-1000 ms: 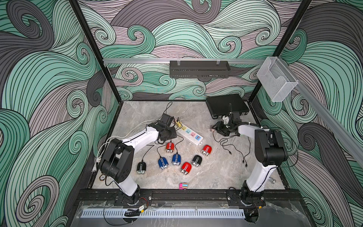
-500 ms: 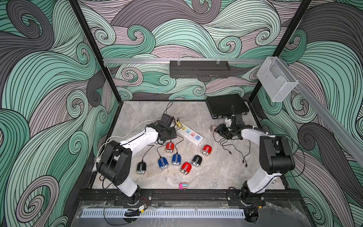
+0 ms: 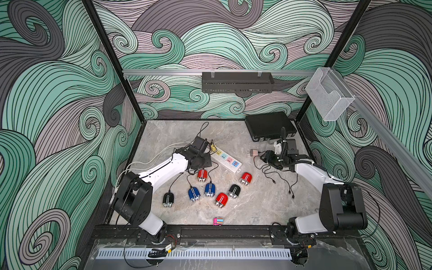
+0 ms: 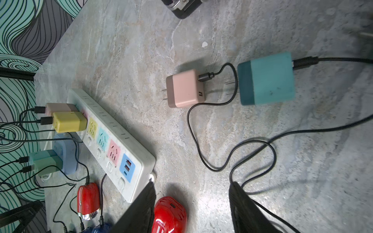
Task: Unplug the electric shaver
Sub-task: Place the plug at the center of the board, then pick up the electric shaver from the center of the board.
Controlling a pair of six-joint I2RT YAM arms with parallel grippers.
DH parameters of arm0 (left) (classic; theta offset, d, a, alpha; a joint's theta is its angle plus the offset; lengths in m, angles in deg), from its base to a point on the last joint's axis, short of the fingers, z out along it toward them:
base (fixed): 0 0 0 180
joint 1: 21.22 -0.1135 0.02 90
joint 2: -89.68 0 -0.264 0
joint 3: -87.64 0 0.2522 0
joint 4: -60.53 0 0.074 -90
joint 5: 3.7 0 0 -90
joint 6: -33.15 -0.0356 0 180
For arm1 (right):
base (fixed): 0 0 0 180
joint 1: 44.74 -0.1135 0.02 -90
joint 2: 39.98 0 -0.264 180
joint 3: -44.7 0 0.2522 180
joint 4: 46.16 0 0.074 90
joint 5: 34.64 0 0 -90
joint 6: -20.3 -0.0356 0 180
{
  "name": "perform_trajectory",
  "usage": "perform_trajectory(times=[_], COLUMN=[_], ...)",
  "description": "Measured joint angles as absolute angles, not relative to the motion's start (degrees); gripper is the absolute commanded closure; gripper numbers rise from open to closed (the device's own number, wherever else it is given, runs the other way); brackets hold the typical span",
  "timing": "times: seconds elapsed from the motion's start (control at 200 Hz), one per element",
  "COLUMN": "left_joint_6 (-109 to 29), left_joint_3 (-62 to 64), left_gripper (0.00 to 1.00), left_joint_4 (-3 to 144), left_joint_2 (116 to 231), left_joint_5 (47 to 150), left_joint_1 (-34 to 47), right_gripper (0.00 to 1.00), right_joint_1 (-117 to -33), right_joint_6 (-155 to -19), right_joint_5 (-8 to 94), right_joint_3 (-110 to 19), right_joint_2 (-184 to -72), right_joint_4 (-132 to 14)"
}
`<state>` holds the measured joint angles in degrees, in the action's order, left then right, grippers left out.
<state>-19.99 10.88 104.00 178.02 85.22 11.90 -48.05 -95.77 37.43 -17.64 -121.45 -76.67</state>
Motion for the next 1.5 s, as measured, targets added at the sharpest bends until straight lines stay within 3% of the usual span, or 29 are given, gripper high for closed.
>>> perform_trajectory(times=[0.295, 0.646, 1.496], left_joint_6=[-18.4, -14.0, -8.5], left_joint_3=[11.7, 14.6, 20.6], left_gripper=[0.36, 0.36, 0.34], left_joint_4=[107.2, 110.1, 107.2], left_joint_2=[177.5, 177.5, 182.3], left_joint_5=[79.1, 72.7, 72.5], left_joint_1=[20.5, 28.7, 32.0], right_gripper=[0.41, 0.4, 0.46], right_joint_1=[-50.6, -64.0, -74.0], right_joint_6=[-94.0, -92.6, -93.3], right_joint_5=[39.5, 45.0, 49.4], right_joint_3=[-17.1, -17.2, -17.7], right_joint_2=[-113.4, -111.2, -117.3], right_joint_4=[-80.5, -84.8, -84.1])
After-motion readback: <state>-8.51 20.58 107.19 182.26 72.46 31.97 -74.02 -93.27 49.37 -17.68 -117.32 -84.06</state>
